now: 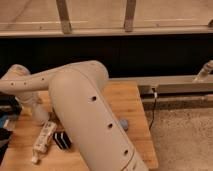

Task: Place the ceramic cup over the eraser

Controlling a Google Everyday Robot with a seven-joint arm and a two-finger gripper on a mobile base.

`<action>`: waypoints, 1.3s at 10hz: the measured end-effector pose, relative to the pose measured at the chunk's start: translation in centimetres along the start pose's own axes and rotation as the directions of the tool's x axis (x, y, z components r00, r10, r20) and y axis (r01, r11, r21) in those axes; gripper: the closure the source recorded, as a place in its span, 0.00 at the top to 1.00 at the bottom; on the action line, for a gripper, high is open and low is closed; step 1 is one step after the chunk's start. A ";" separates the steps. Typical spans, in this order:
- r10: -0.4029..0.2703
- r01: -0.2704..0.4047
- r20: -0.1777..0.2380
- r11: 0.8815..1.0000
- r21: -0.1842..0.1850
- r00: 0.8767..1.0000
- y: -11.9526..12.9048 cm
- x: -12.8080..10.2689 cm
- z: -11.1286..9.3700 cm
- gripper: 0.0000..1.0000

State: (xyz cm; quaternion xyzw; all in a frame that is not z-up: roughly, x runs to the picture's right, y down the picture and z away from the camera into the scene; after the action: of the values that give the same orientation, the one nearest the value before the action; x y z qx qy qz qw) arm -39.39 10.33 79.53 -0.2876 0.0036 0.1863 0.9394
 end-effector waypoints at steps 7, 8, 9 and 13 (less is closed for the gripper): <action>0.018 -0.026 0.050 0.987 0.156 0.999 -1.2 0.6 -9.1 0.00; 0.024 -0.034 0.059 0.983 0.179 0.998 -1.3 1.0 -10.3 0.00; 0.037 -0.051 0.070 0.976 0.211 0.997 -1.4 2.2 -11.8 0.00; 0.113 -0.147 0.131 0.946 0.288 0.985 -0.9 8.5 -15.6 0.00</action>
State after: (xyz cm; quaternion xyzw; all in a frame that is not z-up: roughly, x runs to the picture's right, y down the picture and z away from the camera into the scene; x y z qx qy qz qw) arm -29.61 4.16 65.98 -0.1315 -0.0026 0.2612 0.9563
